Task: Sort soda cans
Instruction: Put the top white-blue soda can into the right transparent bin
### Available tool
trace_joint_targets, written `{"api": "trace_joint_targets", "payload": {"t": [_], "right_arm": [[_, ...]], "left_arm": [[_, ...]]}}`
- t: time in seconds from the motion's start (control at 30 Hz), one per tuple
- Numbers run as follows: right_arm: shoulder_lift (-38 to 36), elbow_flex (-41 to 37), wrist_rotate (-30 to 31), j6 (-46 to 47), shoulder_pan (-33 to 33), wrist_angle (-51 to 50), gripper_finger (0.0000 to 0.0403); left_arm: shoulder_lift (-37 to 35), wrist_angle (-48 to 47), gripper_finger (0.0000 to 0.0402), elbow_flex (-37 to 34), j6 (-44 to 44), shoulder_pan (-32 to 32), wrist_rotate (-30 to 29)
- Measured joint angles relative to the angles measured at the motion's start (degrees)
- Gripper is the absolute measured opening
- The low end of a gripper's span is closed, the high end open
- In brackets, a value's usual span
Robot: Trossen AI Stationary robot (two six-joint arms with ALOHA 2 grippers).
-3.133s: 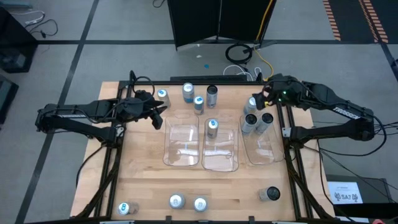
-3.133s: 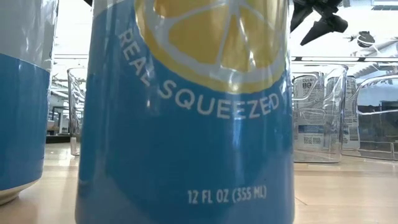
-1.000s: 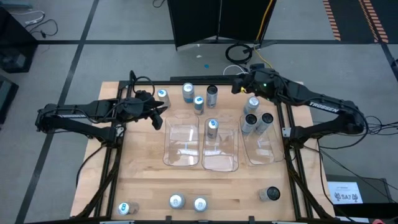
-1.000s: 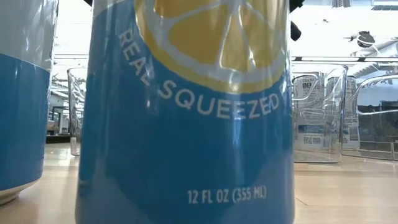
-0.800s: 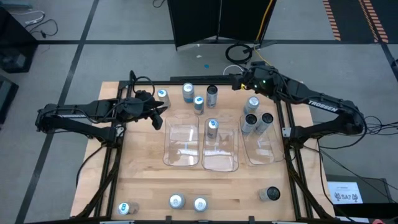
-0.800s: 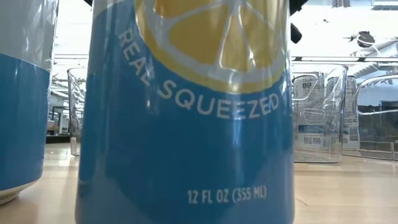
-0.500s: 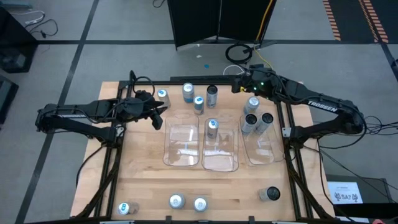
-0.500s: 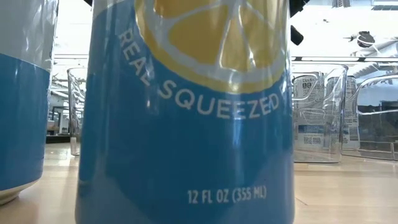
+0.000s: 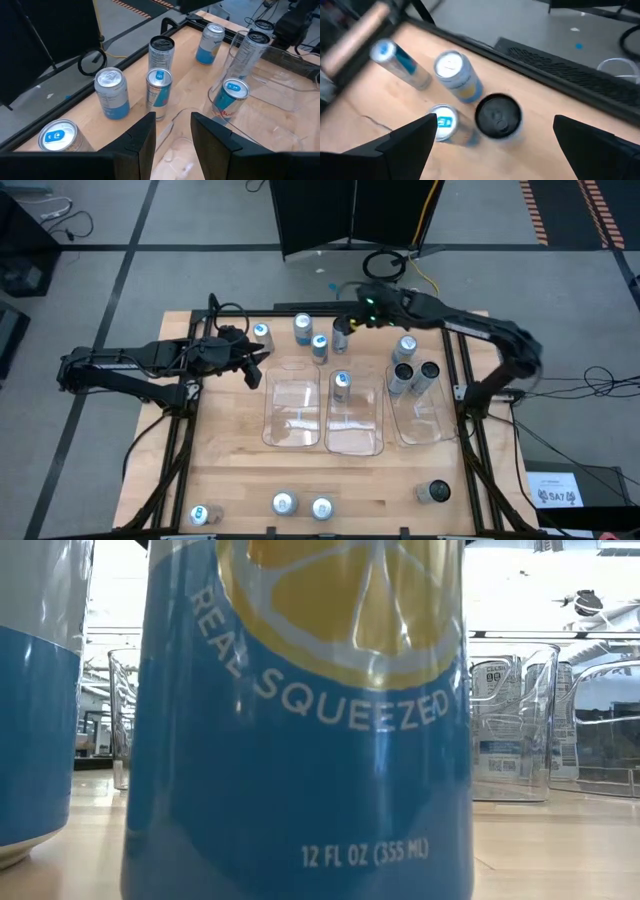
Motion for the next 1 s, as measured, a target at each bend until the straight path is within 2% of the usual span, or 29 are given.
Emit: {"api": "trace_joint_targets", "payload": {"t": [0.17, 0.23, 0.33, 0.43, 0.9, 1.0], "right_arm": [[9.55, 12.52, -0.37, -6.22, -1.2, -7.82, 0.0391], [12.81, 16.78, -2.26, -7.53, -1.86, -11.23, 0.0391], [17.38, 21.42, -5.61, -8.76, -2.73, -15.94, 0.0391], [20.75, 24.63, -5.89, -9.23, -3.1, -19.42, 0.0391], [25.78, 25.56, -5.64, -10.46, -3.14, -24.35, 0.0391], [26.45, 25.56, -6.06, -10.73, -3.33, -24.45, 0.0381]], "left_arm": [[0.0, 0.01, 0.0132, 0.0, -0.02, -0.01, 0.18], [0.0, 0.0, 0.0132, 0.0, -0.02, -0.02, 0.18], [0.0, 0.0, 0.0132, 0.0, -0.02, -0.01, 0.18], [0.0, 0.0, 0.0132, -0.01, -0.02, -0.01, 0.17], [0.0, 0.0, 0.0132, 0.0, -0.02, -0.02, 0.14], [0.01, 0.0, 0.0132, 0.0, -0.02, -0.02, 0.14]]}}
